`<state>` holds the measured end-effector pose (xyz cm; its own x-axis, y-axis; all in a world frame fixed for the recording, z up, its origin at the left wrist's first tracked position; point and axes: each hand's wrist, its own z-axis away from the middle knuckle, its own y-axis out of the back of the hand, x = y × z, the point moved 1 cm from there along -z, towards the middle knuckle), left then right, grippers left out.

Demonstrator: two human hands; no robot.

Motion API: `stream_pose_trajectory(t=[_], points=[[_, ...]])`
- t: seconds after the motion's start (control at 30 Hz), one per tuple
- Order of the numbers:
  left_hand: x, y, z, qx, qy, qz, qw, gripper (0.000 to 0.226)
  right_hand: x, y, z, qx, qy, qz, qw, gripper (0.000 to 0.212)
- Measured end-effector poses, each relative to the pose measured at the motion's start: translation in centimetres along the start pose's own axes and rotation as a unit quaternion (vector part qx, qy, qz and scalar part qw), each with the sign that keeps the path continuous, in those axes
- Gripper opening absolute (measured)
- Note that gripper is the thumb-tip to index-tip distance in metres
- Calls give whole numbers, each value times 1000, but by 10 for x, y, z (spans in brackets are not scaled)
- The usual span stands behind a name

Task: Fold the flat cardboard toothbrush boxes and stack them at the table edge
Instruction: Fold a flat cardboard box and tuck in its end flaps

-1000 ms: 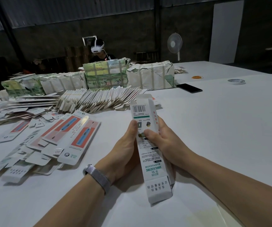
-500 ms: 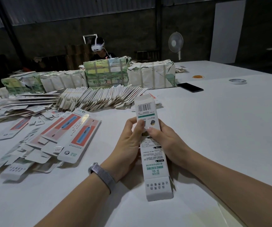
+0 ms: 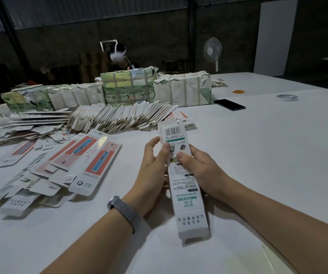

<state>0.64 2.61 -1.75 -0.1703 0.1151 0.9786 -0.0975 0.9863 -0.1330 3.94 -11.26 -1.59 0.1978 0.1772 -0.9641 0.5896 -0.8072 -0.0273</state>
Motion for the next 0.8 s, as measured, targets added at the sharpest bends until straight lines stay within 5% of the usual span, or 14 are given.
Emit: stream_pose_trajectory(t=[0.37, 0.8], points=[[10, 2, 5, -50, -2, -16, 999, 62, -4, 6, 1, 48, 2, -7, 999, 24], [7, -6, 7, -96, 5, -9, 995, 47, -3, 15, -3, 115, 19, -66, 991, 29]])
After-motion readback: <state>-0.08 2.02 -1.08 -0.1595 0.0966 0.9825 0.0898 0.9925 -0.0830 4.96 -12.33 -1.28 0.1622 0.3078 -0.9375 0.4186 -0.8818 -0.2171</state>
